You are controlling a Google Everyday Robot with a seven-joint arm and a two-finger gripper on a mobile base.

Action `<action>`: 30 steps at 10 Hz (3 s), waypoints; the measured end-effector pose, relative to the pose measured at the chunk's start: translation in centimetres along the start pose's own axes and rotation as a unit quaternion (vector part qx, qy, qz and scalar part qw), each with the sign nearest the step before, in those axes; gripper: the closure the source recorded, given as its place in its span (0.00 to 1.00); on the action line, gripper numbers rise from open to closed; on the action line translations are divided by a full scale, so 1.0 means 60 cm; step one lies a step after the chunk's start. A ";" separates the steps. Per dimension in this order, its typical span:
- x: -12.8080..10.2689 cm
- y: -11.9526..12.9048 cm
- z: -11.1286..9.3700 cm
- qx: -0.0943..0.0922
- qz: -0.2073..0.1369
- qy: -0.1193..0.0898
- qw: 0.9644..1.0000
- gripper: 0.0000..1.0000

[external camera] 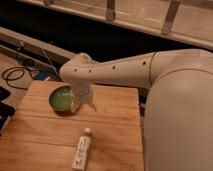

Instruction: Place the bottle in the ceramic bowl

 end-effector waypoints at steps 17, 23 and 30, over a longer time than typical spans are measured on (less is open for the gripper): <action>0.000 0.000 0.000 0.000 0.000 0.000 1.000 0.35; -0.006 -0.002 0.001 -0.007 -0.005 -0.007 1.000 0.35; 0.003 -0.027 0.087 -0.009 0.006 0.028 1.000 0.35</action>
